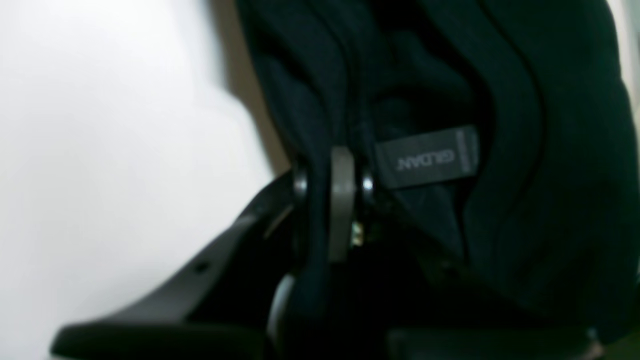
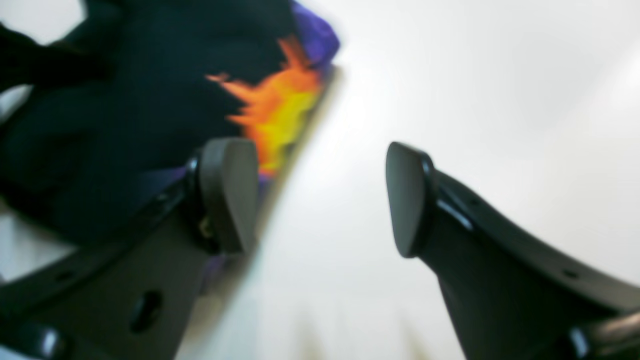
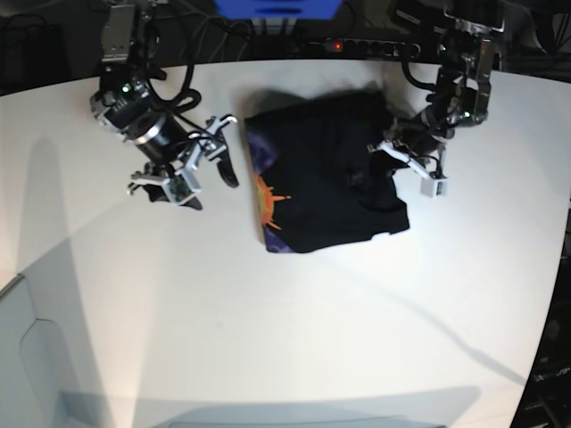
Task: Fold the T-shirt properly
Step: 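Press and smooth the bundle flat with the left gripper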
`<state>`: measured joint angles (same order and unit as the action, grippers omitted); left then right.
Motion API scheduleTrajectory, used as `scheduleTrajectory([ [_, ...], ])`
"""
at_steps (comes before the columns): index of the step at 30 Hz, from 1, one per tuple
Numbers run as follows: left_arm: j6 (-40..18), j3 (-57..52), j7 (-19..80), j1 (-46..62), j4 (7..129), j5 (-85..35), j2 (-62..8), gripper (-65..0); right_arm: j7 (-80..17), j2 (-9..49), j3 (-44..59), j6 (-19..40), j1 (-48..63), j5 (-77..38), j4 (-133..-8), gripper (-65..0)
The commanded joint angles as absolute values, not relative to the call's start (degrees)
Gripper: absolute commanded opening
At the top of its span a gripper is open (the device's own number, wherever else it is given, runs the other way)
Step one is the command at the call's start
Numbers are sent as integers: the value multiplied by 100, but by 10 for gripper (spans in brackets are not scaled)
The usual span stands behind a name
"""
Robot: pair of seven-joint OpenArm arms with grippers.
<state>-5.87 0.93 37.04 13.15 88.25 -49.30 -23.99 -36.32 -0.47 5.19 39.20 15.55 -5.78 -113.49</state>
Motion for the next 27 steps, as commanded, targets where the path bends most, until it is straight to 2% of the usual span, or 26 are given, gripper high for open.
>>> scheduleTrajectory([
  [1,-673,303,3943,1086,8699,-4822,-2554,-650,-3468,-127,637,4000,1455,-681,-11451,-244],
  [5,-1341,1385,4286,-119,7987,-4637,-2897,-650,-3468,-374,1218,4000,1297,-655,-11442,-244],
  [10,-2387,3073,4295,-1499,7389,-3310,-2870,-650,-3468,-479,1578,4000,1200,-655,-11442,-245],
  [13,-3116,3934,4295,-2141,7196,-2404,-2571,-650,-3468,-479,1657,4000,1191,-655,-11442,-245],
  [17,-3943,4338,4295,-2536,7002,-1218,-1956,-650,-3468,-479,1798,4000,1191,-646,-11442,-245],
  [22,-4000,4646,4286,-2932,6703,-127,-1156,-650,-3468,-479,1956,4000,1226,-646,-11442,-246],
  [27,-4000,5121,4286,-3257,6492,154,-673,-650,-3468,-479,2097,4000,1244,-646,-11442,-246],
])
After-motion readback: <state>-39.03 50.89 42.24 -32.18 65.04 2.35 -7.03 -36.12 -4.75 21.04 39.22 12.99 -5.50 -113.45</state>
